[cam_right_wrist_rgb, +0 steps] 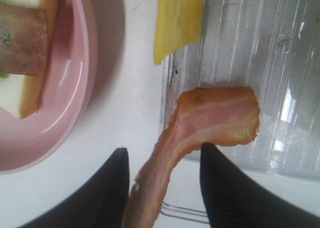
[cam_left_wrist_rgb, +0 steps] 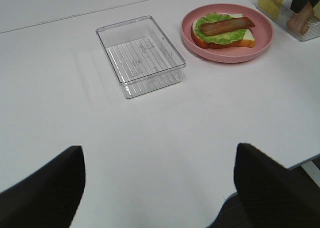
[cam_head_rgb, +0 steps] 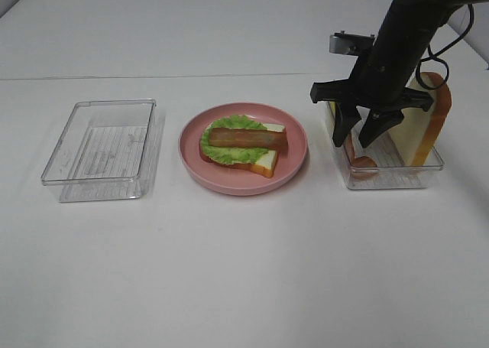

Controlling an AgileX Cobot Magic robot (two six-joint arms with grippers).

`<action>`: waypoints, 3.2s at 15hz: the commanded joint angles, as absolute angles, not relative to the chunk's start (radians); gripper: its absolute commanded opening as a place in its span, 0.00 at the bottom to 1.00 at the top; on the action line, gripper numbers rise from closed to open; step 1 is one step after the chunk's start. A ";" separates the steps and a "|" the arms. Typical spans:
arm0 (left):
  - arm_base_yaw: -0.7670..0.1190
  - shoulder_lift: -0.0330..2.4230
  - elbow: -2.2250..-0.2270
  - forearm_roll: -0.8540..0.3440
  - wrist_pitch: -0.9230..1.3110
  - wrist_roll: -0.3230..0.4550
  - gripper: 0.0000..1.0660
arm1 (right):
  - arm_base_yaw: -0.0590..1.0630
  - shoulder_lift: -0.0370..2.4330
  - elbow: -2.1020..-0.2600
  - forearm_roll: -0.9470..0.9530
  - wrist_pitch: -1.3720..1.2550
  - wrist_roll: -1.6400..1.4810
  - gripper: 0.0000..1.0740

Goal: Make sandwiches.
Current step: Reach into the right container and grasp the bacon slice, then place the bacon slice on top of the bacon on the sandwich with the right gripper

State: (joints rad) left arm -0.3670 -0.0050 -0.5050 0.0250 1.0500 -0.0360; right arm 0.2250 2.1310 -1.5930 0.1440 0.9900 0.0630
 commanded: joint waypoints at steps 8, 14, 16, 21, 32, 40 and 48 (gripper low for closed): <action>-0.368 -0.025 -0.499 0.027 1.046 -0.035 0.73 | 0.223 2.136 -1.600 0.120 1.016 0.065 0.00; -0.368 -0.025 -0.499 0.027 1.046 -0.035 0.73 | 0.223 2.020 -1.600 0.132 1.040 0.065 0.00; -0.368 -0.025 -0.499 0.027 1.046 -0.035 0.73 | 0.223 1.955 -1.600 0.147 1.052 0.061 0.00; -0.368 -0.025 -0.499 0.027 1.046 -0.035 0.73 | 0.228 1.845 -1.600 0.341 1.056 0.000 0.00; -0.368 -0.025 -0.499 0.027 1.046 -0.035 0.73 | 0.400 2.017 -1.599 0.810 0.726 -0.186 0.00; -0.368 -0.025 -0.499 0.027 1.046 -0.035 0.73 | 0.398 2.198 -1.599 1.292 0.649 -0.516 0.00; -0.368 -0.025 -0.499 0.027 1.046 -0.035 0.73 | 0.396 2.209 -1.599 0.804 0.587 -0.166 0.00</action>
State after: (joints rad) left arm -0.3670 -0.0050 -0.5050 0.0250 1.0500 -0.0360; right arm 0.3960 2.2100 -1.5960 0.8200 0.5860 -0.1840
